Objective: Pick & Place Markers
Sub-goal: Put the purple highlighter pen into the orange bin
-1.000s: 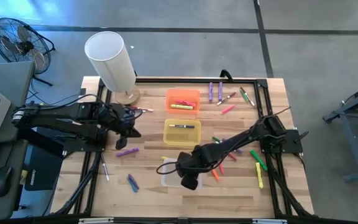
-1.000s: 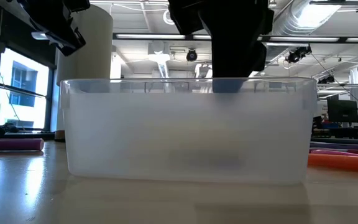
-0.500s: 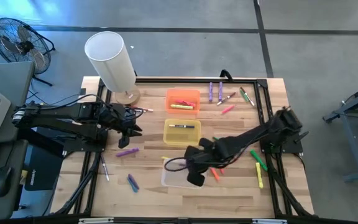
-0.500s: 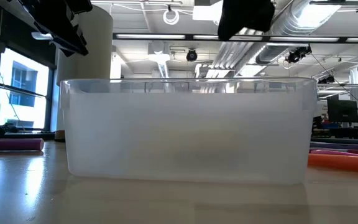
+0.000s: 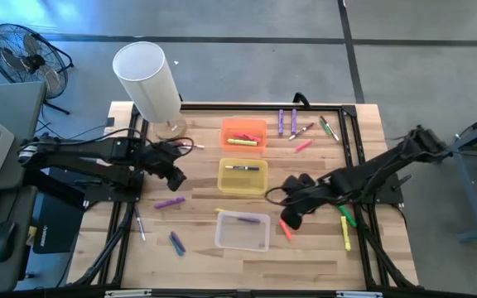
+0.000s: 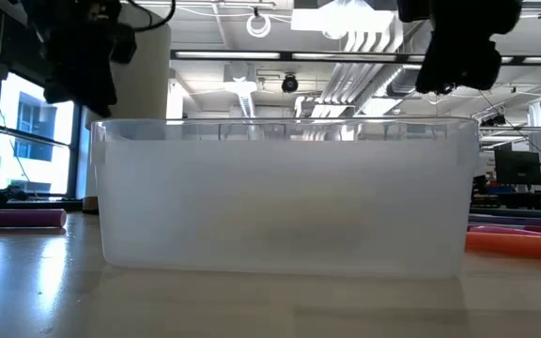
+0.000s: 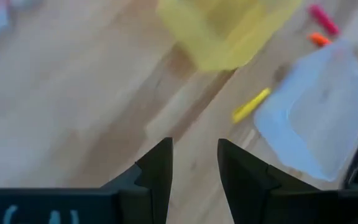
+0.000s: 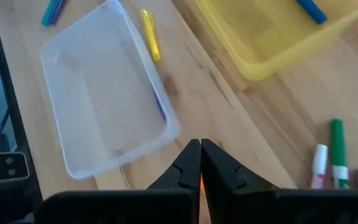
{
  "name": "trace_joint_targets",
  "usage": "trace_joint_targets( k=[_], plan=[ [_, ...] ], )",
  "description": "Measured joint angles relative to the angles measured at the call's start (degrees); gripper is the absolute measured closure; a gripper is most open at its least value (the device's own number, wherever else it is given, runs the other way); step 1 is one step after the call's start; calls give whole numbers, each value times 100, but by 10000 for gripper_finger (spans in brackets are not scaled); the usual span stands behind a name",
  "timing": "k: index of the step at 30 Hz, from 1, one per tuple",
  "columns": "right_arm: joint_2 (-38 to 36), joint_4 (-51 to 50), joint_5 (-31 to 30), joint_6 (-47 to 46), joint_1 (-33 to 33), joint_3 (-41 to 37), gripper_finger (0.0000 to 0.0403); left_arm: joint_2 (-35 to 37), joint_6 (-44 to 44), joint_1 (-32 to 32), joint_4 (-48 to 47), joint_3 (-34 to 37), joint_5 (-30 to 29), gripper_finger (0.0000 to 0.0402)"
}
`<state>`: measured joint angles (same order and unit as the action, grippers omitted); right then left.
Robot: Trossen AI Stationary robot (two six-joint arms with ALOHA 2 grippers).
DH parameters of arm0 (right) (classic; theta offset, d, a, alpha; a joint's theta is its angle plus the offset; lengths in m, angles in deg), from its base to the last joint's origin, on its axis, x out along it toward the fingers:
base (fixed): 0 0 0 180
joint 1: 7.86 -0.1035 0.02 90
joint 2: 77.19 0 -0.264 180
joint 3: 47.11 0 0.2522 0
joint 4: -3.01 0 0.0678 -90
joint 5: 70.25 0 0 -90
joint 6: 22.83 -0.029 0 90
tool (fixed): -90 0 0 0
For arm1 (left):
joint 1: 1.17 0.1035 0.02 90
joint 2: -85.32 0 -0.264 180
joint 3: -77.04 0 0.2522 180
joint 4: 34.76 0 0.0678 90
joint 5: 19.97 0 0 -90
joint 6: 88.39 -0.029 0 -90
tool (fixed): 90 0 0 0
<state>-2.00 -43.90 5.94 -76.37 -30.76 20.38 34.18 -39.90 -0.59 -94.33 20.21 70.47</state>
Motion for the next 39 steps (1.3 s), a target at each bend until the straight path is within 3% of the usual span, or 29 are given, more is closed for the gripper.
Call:
trace_joint_targets(
  k=[6,13,17,26,39],
  plan=[
    [-955,-1,36,412,11,-679,402,-656,2234,-308,-658,2,581,276],
    [-1867,-11,52,1097,41,-1121,402,-1065,3259,-1072,-536,9,261,276],
    [-2237,-114,123,1398,125,-1201,402,-1263,2565,-1345,-605,9,238,276],
    [-2499,-121,335,1593,278,-1201,403,-1972,-890,-1764,-342,9,-102,276],
    [-2416,155,152,1095,262,-1201,403,-3239,-2070,-1748,-141,2,-171,276]
  ],
)
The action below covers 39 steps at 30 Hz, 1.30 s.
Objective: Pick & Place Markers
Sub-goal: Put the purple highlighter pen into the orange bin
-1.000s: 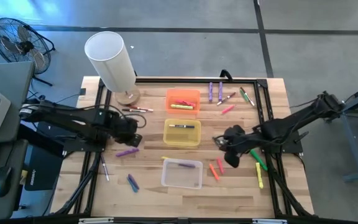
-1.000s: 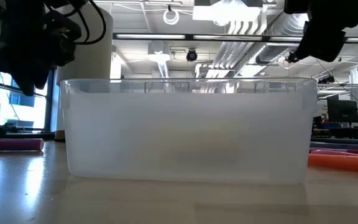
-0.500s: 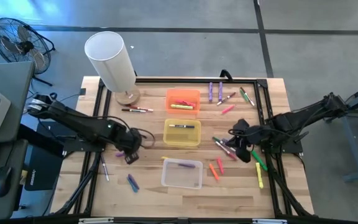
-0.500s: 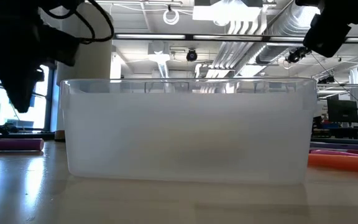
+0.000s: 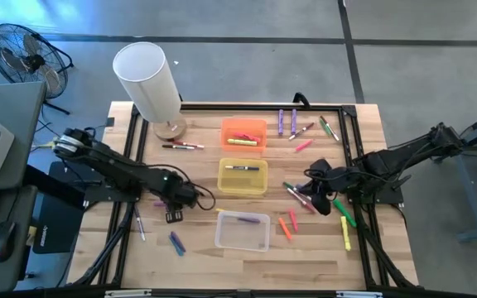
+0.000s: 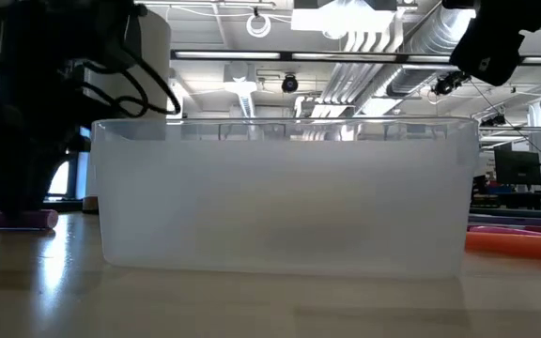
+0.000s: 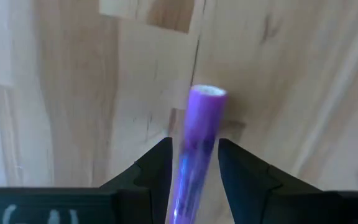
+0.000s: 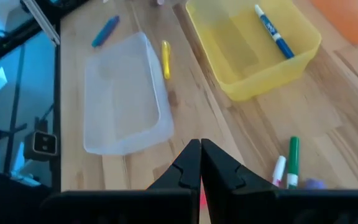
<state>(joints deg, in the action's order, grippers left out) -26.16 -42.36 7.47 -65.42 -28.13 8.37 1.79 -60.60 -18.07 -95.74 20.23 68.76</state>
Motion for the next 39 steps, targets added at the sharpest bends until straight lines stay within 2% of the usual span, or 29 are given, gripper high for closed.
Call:
trace_joint_targets(
  k=[5,10,16,22,30,34,39],
  plan=[
    [0,42,-132,78,-2,0,403,-472,-67,1,16,-22,-100,282],
    [0,62,-143,372,-2,0,403,-738,-64,1,72,-26,41,342],
    [0,59,-123,673,-2,0,403,-792,409,-1,-118,-288,-85,344],
    [0,38,-109,1226,-1,0,403,-804,574,8,-507,-1288,-274,344],
    [-2,-179,-106,1437,-2,0,402,-813,581,298,-1117,-3067,-1098,344],
    [-2,-187,-178,1423,2,0,403,-802,18,711,-1305,-4014,-1471,344],
    [-2,-209,-400,1350,2,0,403,-861,-1386,1627,-847,-4717,-1691,344]
  ],
)
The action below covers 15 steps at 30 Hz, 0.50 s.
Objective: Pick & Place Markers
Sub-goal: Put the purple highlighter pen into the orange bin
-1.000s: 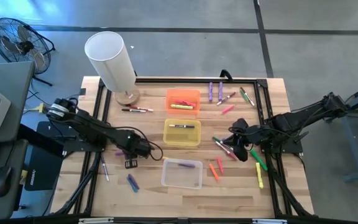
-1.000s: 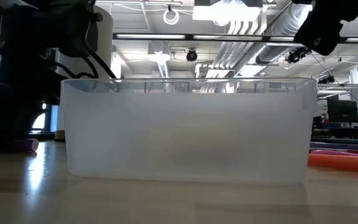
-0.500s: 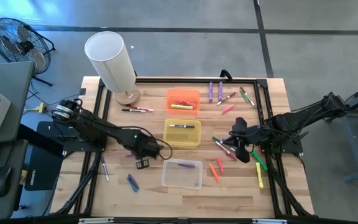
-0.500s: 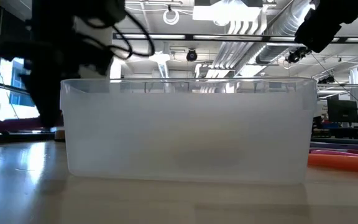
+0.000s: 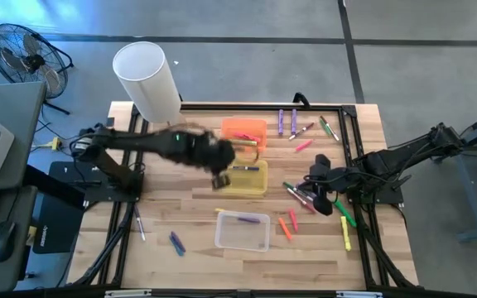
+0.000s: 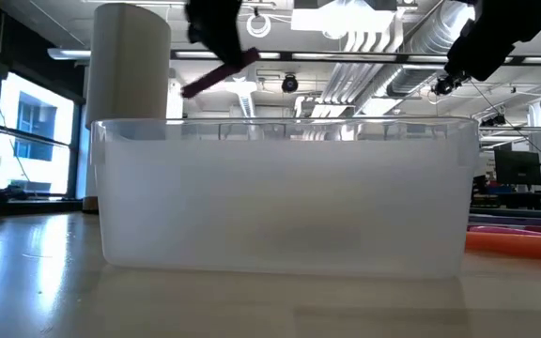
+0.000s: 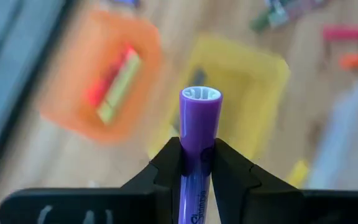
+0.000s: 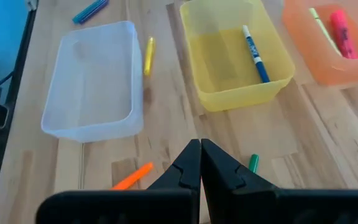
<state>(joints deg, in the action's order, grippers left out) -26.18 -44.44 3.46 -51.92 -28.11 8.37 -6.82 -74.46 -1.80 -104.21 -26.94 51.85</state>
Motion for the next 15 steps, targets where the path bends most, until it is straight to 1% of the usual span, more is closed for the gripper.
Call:
trace_joint_targets(
  k=[2,4,6,9,11,15],
  plan=[
    [0,-92,-66,-159,0,0,403,-156,-550,436,367,-113,129,344],
    [-2,-186,-182,-401,0,0,403,-373,-1079,887,547,-196,372,344],
    [-17,-319,-319,-719,0,0,402,-630,-1544,1294,925,-340,615,344],
    [-67,-430,-643,-1214,0,0,403,-1025,-2062,1826,1019,-523,887,344],
    [-85,-482,-869,-1507,0,0,402,-1383,-2405,2095,1267,-697,1140,344],
    [-85,-484,-1382,-1972,0,0,403,-1952,-2896,2484,1208,-1001,1691,344]
  ],
)
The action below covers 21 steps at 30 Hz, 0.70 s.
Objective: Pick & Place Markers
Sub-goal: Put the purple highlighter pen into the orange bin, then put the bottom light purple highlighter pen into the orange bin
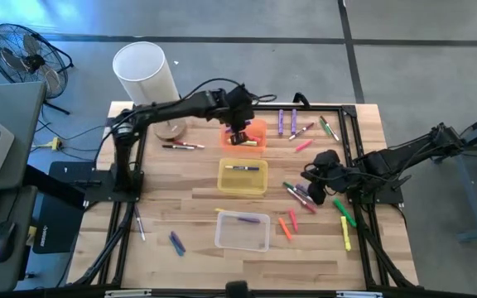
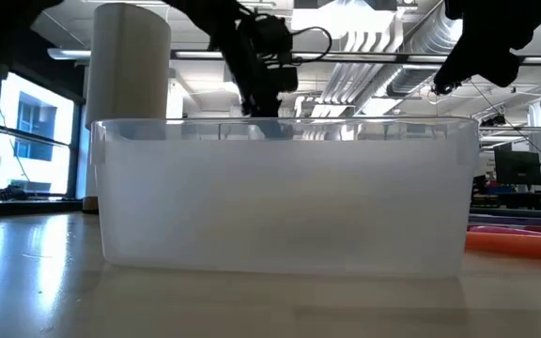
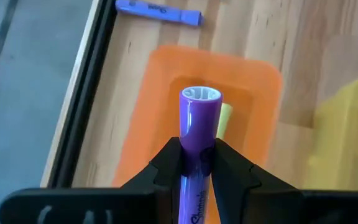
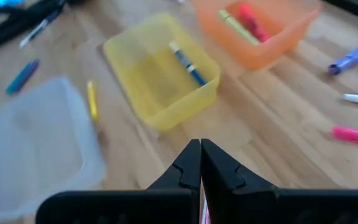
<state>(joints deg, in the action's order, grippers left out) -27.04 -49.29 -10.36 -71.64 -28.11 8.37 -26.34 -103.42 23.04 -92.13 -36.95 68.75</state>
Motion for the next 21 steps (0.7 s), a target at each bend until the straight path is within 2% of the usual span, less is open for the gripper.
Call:
trace_joint_targets(
  k=[6,14,18,21],
  plan=[
    [0,-12,-453,-531,0,0,402,-634,-273,132,0,-368,193,344],
    [2,-1,-710,-796,0,0,403,-677,-280,129,76,-411,134,261],
    [9,-1,-714,-789,0,0,403,-677,-448,129,38,-421,118,252],
    [9,-5,-712,-768,0,0,403,-681,-303,129,-487,-749,75,250]
  ],
)
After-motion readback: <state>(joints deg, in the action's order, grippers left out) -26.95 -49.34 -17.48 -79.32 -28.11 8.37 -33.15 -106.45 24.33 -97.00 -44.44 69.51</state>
